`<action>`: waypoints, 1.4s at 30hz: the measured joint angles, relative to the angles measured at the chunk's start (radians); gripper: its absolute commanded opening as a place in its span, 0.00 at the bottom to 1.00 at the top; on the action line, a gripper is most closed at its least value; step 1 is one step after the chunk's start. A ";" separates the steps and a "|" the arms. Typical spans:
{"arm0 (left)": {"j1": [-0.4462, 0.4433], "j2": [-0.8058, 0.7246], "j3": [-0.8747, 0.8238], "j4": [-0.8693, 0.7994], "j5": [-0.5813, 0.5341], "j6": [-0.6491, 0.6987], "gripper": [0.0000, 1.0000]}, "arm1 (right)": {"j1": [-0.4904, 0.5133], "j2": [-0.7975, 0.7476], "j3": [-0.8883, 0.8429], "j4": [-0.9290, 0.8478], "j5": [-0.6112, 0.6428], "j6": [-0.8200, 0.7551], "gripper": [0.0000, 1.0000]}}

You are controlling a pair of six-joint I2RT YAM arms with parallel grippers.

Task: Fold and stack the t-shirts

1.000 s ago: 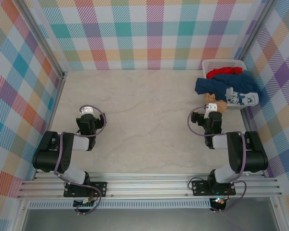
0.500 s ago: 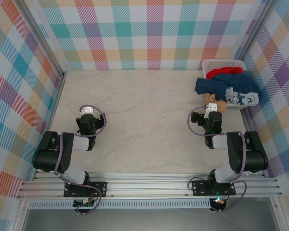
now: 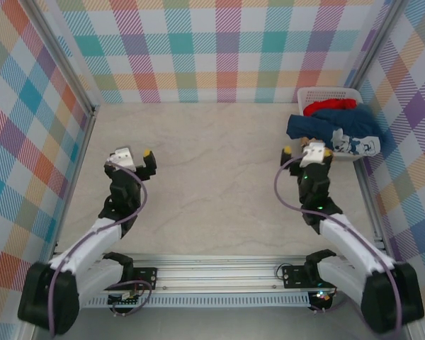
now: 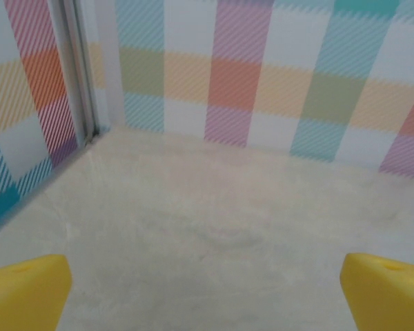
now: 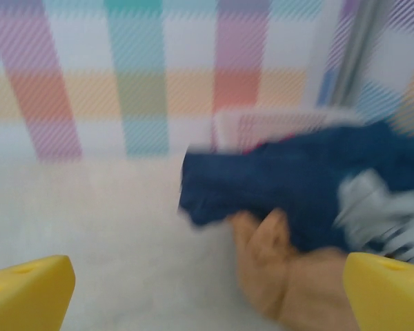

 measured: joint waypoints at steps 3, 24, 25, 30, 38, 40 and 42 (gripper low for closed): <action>-0.065 -0.105 0.080 -0.099 -0.037 0.004 1.00 | 0.010 -0.130 0.209 -0.214 0.051 0.034 1.00; -0.094 0.433 0.948 -1.015 0.435 -0.505 0.80 | -0.578 0.849 1.091 -1.024 -0.488 0.778 0.84; -0.100 0.425 0.944 -1.016 0.447 -0.507 0.80 | -0.589 0.860 1.091 -1.021 -0.502 0.797 0.84; -0.109 0.343 0.901 -1.047 0.468 -0.523 0.79 | -0.599 0.924 1.099 -1.003 -0.557 0.877 0.84; -0.109 0.313 0.895 -1.100 0.470 -0.538 0.77 | -0.605 1.096 1.139 -0.953 -0.631 0.964 0.59; -0.109 0.312 0.895 -1.108 0.472 -0.538 0.76 | -0.605 1.114 1.152 -0.950 -0.648 0.975 0.27; -0.109 0.312 0.895 -1.121 0.472 -0.538 0.75 | -0.605 1.122 1.164 -0.941 -0.656 0.978 0.08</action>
